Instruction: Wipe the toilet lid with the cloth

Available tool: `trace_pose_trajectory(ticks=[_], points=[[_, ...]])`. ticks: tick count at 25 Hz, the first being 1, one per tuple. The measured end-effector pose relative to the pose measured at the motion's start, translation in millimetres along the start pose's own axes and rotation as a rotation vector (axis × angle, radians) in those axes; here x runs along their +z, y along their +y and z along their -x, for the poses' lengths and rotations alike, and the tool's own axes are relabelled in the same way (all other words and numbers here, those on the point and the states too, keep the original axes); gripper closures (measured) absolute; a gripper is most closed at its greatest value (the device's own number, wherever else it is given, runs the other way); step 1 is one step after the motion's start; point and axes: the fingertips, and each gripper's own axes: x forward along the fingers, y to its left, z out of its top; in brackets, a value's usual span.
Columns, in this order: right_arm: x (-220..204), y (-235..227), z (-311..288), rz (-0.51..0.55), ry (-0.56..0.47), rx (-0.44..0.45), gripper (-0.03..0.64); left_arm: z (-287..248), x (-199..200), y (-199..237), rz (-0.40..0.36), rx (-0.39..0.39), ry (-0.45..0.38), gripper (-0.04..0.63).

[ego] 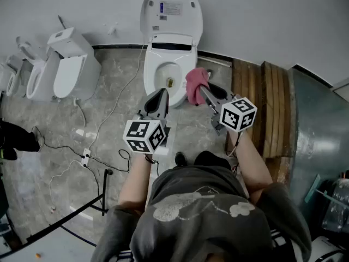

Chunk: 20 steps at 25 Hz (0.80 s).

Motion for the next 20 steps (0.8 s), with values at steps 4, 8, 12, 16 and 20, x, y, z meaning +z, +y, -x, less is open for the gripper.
trace_pose_trajectory(ticks=[4, 8, 12, 16, 20], points=[[-1, -6, -12, -0.014, -0.003, -0.005, 0.54, -5, 0, 16, 0.003, 0.008, -0.002, 0.588], [-5, -19, -31, -0.027, 0.016, -0.001, 0.54, -18, -5, 30, 0.004, 0.016, 0.016, 0.588], [-1, -39, -62, -0.058, 0.013, 0.019, 0.541, -40, -6, 48, -0.007, 0.036, 0.028, 0.588], [18, -65, -101, -0.079, 0.001, 0.041, 0.54, -71, 1, 70, -0.019, 0.058, 0.037, 0.589], [37, -98, -141, -0.096, 0.0, 0.057, 0.54, -112, 8, 91, -0.014, 0.073, 0.048, 0.588]])
